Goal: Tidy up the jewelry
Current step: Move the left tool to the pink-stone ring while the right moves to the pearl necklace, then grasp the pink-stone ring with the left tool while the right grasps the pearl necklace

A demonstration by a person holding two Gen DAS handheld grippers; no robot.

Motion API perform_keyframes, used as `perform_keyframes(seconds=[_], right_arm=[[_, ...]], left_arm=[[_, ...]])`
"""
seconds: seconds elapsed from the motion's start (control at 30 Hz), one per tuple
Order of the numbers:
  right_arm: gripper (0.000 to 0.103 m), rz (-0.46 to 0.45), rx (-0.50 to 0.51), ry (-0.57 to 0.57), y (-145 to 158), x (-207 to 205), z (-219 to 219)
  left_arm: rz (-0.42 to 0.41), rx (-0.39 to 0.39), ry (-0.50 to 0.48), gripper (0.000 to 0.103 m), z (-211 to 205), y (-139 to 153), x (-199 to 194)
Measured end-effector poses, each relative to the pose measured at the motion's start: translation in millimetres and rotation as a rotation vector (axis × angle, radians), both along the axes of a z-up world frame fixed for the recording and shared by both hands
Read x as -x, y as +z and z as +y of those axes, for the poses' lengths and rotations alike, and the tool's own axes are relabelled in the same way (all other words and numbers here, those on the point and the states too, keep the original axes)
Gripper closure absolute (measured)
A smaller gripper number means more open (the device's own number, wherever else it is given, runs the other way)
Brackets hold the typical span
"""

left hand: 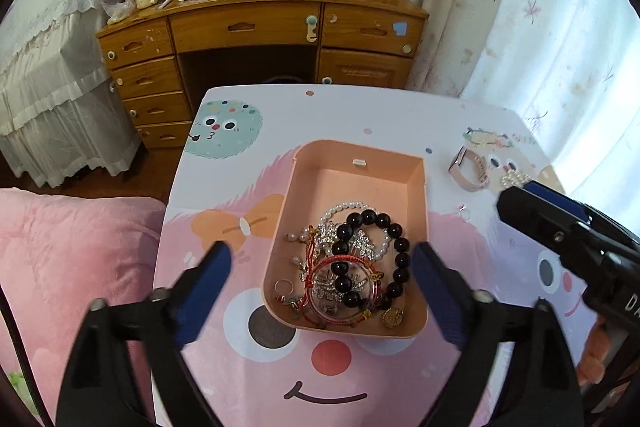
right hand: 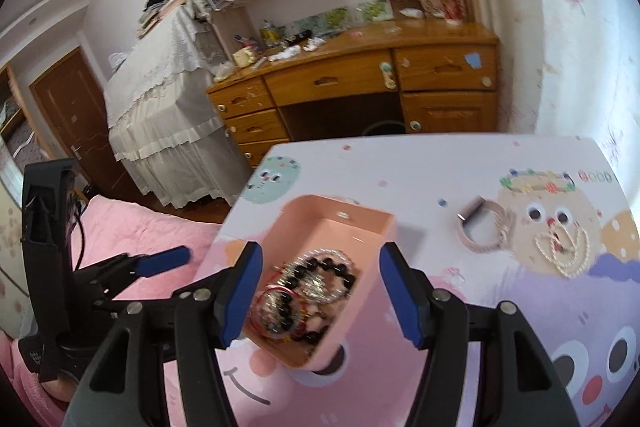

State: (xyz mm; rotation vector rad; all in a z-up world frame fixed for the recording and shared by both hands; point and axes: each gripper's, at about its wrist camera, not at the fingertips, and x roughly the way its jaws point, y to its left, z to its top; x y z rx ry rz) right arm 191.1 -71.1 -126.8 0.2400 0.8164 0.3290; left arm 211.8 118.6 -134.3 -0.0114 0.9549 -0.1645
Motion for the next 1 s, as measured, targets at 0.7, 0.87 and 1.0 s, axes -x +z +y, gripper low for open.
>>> perform_keyframes(seconds=[0.7,0.87,1.0], right_arm=[[0.03,0.41,-0.034,-0.322,-67,-44,-196],[0.03,0.522,0.073,-0.256,-83,-83,-206],[0.03,0.602,0.102,-0.226,-93,-103,-206]], left_arm=[[0.161,0.008,-0.136,0.001,-177,-54,-13],[0.142,0.001,-0.051,0.001,-192,-78,-27],[0.08,-0.036,0.002,0.001,-198,-91,-33]])
